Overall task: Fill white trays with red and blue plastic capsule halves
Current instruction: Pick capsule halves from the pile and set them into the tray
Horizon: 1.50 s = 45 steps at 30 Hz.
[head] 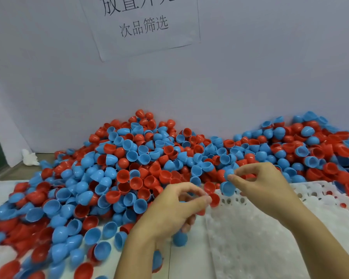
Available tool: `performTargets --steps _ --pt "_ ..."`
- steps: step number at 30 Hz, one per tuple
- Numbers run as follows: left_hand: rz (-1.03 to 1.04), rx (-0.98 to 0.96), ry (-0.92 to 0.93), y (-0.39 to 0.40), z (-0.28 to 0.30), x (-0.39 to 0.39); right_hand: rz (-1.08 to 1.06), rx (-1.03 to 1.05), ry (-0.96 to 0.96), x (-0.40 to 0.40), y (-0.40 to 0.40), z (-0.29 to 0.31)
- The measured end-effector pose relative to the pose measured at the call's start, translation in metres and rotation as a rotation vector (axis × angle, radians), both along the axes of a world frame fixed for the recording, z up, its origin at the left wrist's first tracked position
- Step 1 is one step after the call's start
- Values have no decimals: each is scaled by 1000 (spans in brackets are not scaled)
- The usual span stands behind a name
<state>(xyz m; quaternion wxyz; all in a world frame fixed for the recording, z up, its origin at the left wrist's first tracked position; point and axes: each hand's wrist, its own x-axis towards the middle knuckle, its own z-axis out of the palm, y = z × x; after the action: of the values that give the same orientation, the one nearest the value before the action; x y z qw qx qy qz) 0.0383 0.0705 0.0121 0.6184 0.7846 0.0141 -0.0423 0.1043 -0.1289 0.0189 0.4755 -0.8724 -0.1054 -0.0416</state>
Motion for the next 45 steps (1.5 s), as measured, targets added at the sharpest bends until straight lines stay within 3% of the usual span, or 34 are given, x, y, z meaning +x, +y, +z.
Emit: performTargets --steps 1,2,5,7,10,13,16,25,31,33,35,38,40,45 --pt "-18 -44 -54 2 4 -2 2 -14 11 0 0 -1" --pt "95 -182 -171 5 8 -1 7 -31 18 0 0 -1" --pt "587 -825 -509 29 22 6 16 -51 24 0 1 -3" --pt "627 -931 -495 33 24 7 14 -46 25 0 2 -3" --pt "513 -667 -322 6 13 13 39 -40 40 0 2 -3" --pt "197 -248 -183 -26 1 19 63 -19 48 0 1 -2" --pt "-3 -228 -84 -44 -8 20 80 1 26 -1 0 -2" --pt "98 -331 -125 -42 -11 20 161 -25 9 -2 -4 3" --pt "154 -309 -133 -45 -17 24 39 -182 -95 0 0 -6" --pt "244 -197 -169 -41 -20 27 -47 -233 -138 2 -3 -6" --pt "295 78 -202 -38 -25 29 -100 -304 -157 5 -4 -4" --pt "261 360 -195 -42 -33 29 -41 -521 -56 7 5 -6" --pt "248 427 -205 -45 -36 29 -12 -668 -29 5 15 -13" --pt "237 458 -259 -44 -37 31 -74 -690 -87 0 27 -29"
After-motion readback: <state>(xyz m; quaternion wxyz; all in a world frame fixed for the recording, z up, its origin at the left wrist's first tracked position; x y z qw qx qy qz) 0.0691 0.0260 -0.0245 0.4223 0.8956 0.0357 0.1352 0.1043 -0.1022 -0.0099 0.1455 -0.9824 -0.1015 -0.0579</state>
